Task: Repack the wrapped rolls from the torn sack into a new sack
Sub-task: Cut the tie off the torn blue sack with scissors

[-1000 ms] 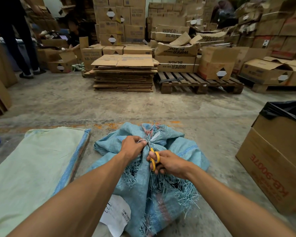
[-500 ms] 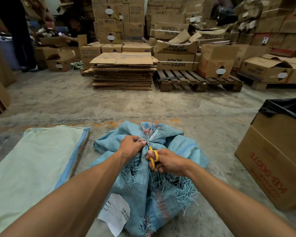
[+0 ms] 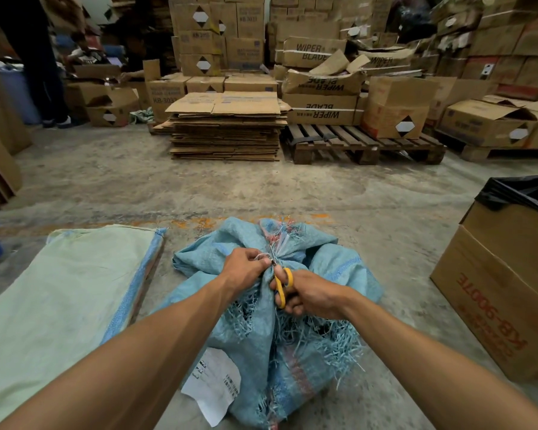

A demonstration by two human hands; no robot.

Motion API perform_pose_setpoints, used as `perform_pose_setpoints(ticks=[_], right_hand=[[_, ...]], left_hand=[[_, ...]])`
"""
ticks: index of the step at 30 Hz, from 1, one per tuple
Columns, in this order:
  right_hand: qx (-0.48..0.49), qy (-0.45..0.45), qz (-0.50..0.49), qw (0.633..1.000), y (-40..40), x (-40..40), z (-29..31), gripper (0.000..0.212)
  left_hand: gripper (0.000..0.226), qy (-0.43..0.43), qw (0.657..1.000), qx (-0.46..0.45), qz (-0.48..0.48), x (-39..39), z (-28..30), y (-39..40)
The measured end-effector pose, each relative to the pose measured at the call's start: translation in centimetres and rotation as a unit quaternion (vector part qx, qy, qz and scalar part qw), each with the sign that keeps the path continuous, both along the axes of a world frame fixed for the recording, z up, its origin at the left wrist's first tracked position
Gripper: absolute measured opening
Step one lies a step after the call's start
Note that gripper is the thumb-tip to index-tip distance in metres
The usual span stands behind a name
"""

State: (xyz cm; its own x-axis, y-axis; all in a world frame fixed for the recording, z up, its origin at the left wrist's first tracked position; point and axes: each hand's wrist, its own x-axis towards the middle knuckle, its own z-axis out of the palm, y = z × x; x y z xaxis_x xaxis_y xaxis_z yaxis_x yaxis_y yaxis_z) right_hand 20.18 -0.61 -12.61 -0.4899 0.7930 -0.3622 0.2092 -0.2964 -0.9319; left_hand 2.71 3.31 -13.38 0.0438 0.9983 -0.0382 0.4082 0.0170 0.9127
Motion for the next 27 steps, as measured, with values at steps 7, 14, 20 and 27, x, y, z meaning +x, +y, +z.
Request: perform_pose_setpoints(ticks=[7, 14, 20, 27], right_hand=[[0.025, -0.019, -0.013, 0.999, 1.1, 2.1, 0.5, 0.032], [0.03, -0.013, 0.002, 0.999, 0.4, 3.1, 0.3, 0.075], [-0.004, -0.016, 0.097, 0.995, -0.4, 5.6, 1.8, 0.067], [0.121, -0.292, 0.273, 0.909, -3.8, 4.2, 1.7, 0.035]], left_hand=[[0.01, 0.001, 1.0, 0.001, 0.001, 0.4, -0.3, -0.4], [0.014, 0.001, 1.0, 0.019, 0.021, 0.2, -0.2, 0.6], [0.014, 0.05, 0.998, 0.02, -0.022, 0.2, -0.5, 0.9], [0.016, 0.096, 0.993, 0.035, -0.053, 0.6, 0.0, 0.6]])
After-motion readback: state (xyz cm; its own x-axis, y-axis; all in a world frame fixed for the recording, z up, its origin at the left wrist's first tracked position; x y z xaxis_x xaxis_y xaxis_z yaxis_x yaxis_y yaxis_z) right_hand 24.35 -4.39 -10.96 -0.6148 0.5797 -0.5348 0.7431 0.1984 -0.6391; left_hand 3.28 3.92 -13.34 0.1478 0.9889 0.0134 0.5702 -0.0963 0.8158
